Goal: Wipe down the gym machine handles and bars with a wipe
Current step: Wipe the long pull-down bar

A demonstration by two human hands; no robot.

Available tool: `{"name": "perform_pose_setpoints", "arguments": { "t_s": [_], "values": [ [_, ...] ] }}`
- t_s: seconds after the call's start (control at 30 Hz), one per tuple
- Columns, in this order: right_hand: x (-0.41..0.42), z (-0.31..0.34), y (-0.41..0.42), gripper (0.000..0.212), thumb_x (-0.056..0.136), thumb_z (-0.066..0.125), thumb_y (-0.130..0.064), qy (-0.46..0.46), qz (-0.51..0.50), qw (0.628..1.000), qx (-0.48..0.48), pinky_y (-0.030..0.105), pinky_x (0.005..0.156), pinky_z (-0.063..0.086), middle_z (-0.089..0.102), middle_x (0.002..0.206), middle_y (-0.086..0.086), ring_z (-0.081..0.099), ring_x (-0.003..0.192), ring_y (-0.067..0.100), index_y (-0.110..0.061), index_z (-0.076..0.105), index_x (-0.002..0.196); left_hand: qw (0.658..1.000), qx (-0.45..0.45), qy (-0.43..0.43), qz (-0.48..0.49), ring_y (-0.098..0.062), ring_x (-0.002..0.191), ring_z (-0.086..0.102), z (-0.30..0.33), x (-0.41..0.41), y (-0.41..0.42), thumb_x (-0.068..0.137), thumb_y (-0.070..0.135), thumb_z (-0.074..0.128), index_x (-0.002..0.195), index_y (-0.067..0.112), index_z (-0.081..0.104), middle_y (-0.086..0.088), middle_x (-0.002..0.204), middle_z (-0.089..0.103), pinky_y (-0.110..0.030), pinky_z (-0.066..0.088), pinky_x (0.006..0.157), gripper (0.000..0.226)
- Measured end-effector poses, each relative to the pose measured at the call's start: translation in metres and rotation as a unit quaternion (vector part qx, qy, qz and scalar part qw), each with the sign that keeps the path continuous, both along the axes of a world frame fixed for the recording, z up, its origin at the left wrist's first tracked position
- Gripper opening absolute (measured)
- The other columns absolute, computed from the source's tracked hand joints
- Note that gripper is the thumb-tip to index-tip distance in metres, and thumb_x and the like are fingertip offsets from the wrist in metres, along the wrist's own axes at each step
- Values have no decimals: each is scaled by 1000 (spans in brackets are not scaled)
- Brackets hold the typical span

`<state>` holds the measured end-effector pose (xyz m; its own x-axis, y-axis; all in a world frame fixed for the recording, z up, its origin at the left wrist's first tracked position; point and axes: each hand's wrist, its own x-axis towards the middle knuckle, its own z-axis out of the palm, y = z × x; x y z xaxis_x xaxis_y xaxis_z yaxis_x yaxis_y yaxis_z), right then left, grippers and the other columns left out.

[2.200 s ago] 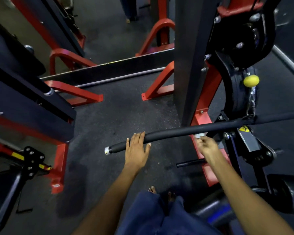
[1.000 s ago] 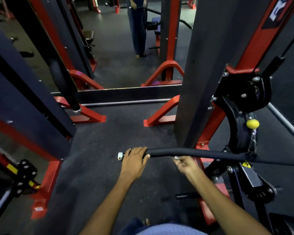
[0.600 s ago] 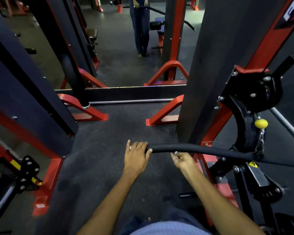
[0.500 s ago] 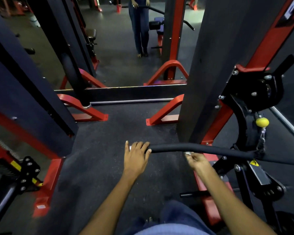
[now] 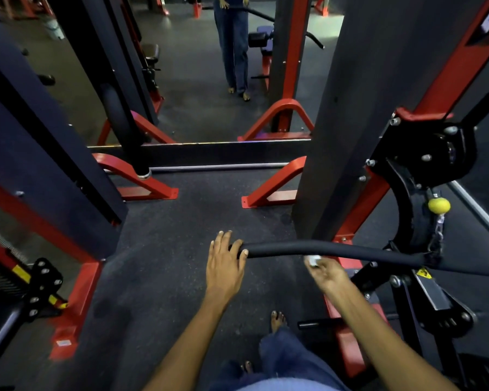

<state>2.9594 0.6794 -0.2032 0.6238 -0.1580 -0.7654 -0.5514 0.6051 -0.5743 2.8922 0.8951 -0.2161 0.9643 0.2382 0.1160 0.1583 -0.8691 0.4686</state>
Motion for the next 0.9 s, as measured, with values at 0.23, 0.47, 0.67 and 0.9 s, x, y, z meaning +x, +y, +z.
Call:
{"name": "perform_pose_setpoints", "arguments": {
  "t_s": [0.23, 0.47, 0.67, 0.9],
  "values": [
    [-12, 22, -11, 17, 89, 53, 0, -226, 75, 810, -535, 17, 71, 36, 58, 87, 14, 53, 79, 20, 1, 68, 96, 1000, -10, 21, 3, -26, 139, 33, -6, -3, -2, 103, 32, 41, 137, 10, 52, -8, 139, 52, -38, 14, 119, 42],
    [-47, 1, 90, 22, 95, 43, -8, -424, 481, 556, -529, 32, 84, 37, 49, 105, 11, 43, 93, 18, -1, 56, 112, 1000, -29, -2, 5, -32, 123, 51, -13, -13, -3, 100, 18, 41, 128, 1, 59, -16, 124, 62, -46, 33, 112, 37],
    [9, -20, -16, 12, 83, 53, -19, -316, 361, 577, -661, 42, 64, 38, 46, 73, 3, 44, 66, 19, -23, 50, 72, 998, -60, 21, 11, -30, 124, 48, -18, -16, 0, 100, 16, 48, 131, 0, 56, -16, 127, 58, -44, 32, 113, 35],
    [-35, -13, 49, 10, 94, 49, -24, -384, 370, 560, -634, 28, 70, 39, 51, 81, -3, 50, 75, 16, -23, 53, 85, 999, -35, 13, 32, -32, 126, 47, -25, -14, -9, 99, 18, 47, 128, 0, 58, -16, 125, 61, -49, 28, 114, 36]
  ]
}}
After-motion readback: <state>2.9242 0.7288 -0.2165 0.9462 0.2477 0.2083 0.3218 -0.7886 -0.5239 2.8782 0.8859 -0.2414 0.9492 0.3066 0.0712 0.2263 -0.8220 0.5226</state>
